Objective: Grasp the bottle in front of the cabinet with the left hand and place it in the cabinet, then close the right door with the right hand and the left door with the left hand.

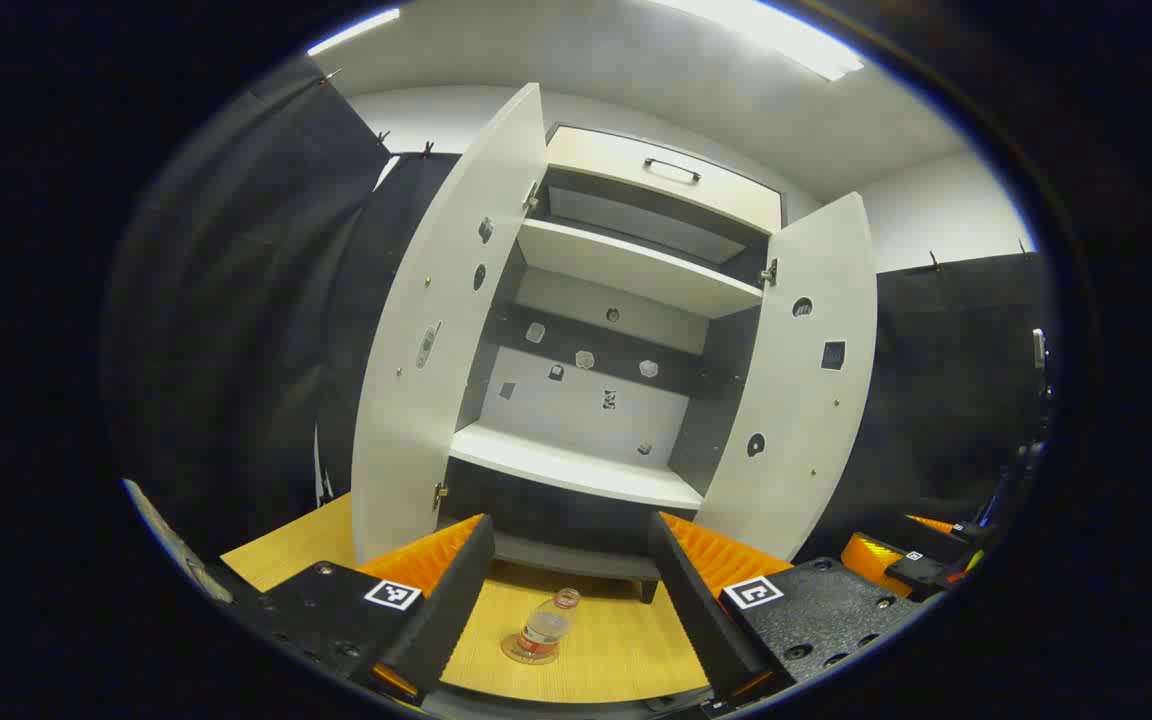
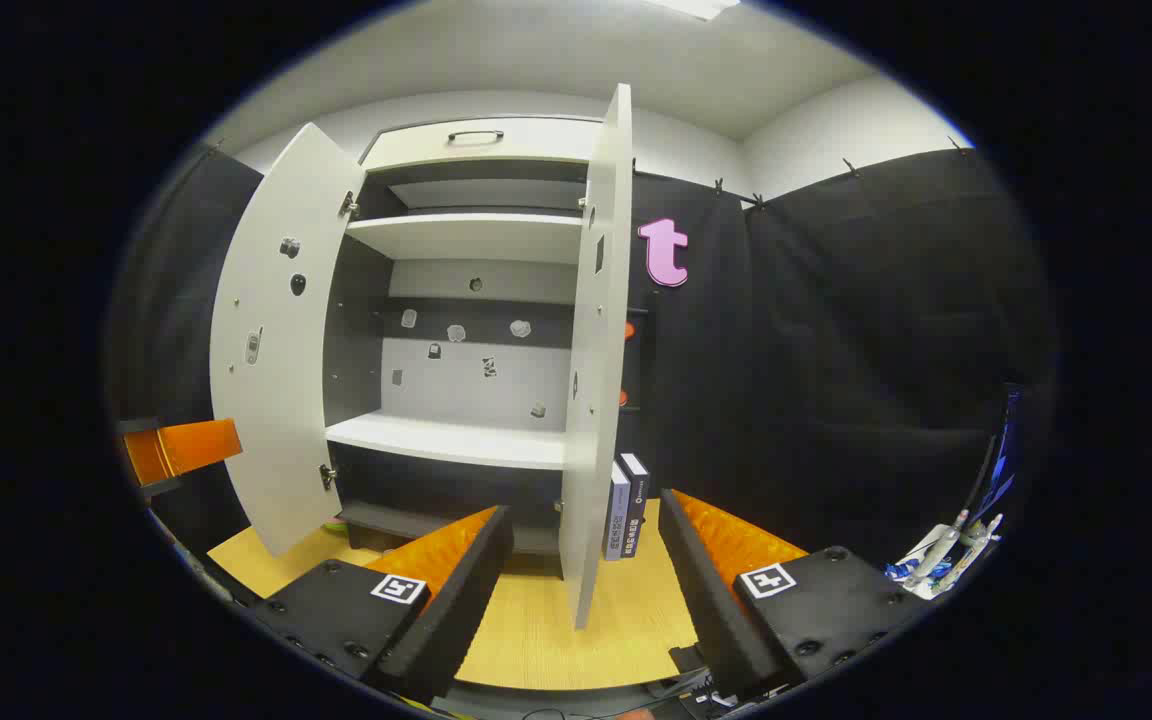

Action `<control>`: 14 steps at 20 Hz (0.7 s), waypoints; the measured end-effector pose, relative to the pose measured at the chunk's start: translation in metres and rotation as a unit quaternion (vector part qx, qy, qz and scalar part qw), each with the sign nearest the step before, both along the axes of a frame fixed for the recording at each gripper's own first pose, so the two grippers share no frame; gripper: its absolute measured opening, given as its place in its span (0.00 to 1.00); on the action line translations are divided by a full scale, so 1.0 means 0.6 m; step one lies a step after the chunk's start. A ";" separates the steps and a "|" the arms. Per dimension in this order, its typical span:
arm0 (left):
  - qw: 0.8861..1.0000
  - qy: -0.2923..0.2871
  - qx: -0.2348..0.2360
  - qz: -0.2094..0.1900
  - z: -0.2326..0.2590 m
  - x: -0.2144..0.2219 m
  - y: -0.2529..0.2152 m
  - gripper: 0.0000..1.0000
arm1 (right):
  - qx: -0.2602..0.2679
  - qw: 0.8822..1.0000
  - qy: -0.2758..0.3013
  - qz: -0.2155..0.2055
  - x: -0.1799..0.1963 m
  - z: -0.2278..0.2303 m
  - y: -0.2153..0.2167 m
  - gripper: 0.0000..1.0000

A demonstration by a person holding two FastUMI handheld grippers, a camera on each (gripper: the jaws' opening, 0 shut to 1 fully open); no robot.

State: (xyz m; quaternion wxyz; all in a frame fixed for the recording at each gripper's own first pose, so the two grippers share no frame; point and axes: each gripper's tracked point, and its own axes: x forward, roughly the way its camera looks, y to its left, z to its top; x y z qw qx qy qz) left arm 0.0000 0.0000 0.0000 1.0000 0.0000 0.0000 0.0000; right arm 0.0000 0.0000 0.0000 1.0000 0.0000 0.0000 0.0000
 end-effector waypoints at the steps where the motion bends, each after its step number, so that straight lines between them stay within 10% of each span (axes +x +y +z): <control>1: 1.000 -0.003 0.005 0.000 0.004 -0.001 -0.002 0.95 | -0.003 1.000 0.000 -0.003 -0.001 0.001 -0.006 0.93; 14: 0.999 -0.012 0.045 -0.001 0.014 -0.018 -0.013 0.95 | 0.014 0.999 -0.003 -0.036 -0.025 0.001 -0.054 0.93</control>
